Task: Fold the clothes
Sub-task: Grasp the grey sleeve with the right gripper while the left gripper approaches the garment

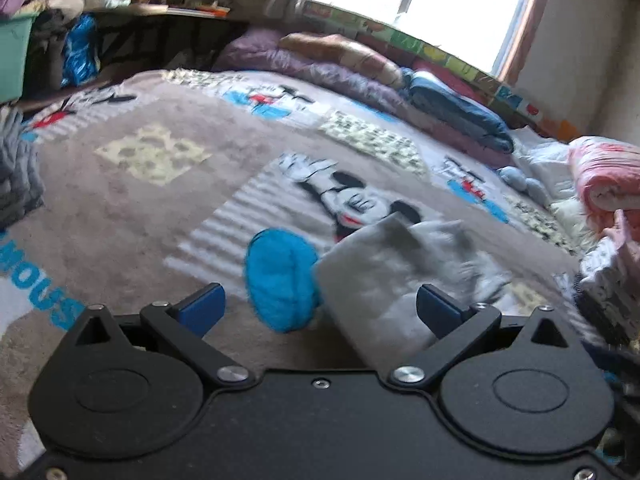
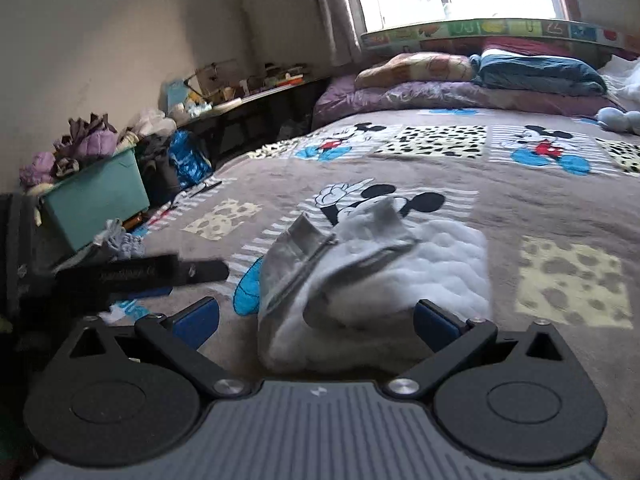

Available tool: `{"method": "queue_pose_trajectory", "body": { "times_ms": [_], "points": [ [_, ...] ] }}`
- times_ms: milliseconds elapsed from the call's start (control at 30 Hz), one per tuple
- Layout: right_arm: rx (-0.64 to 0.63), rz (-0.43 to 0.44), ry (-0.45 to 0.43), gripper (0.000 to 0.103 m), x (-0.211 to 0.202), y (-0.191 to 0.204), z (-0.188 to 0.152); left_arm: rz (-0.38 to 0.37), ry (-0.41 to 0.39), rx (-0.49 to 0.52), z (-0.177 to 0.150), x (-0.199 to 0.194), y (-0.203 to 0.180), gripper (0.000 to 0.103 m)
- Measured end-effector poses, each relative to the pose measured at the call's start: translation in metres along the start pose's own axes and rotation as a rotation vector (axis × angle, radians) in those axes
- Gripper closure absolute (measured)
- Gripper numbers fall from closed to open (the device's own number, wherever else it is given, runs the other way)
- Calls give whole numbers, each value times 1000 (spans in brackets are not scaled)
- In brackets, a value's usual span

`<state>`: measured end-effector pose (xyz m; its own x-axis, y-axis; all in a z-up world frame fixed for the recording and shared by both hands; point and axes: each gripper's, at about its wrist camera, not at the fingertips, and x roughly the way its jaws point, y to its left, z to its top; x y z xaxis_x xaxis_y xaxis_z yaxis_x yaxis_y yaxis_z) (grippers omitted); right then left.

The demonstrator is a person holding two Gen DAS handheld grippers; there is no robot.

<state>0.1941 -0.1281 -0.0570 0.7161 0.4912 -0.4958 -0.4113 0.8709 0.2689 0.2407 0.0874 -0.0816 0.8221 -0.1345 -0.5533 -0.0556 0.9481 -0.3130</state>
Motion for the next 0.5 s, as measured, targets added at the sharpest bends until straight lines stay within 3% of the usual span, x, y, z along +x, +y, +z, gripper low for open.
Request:
{"method": "queue_pose_trajectory", "body": {
  "times_ms": [200,333,500],
  "points": [
    [21,-27,1,1,33,6,0,-105,103,-3,-8,15,27,0],
    [30,-32,-5,19,48,9,2,-188,144,46,-14,14,29,0],
    [0,-51,3,28,60,15,10,-293,196,108,-22,13,31,0]
  ]
}}
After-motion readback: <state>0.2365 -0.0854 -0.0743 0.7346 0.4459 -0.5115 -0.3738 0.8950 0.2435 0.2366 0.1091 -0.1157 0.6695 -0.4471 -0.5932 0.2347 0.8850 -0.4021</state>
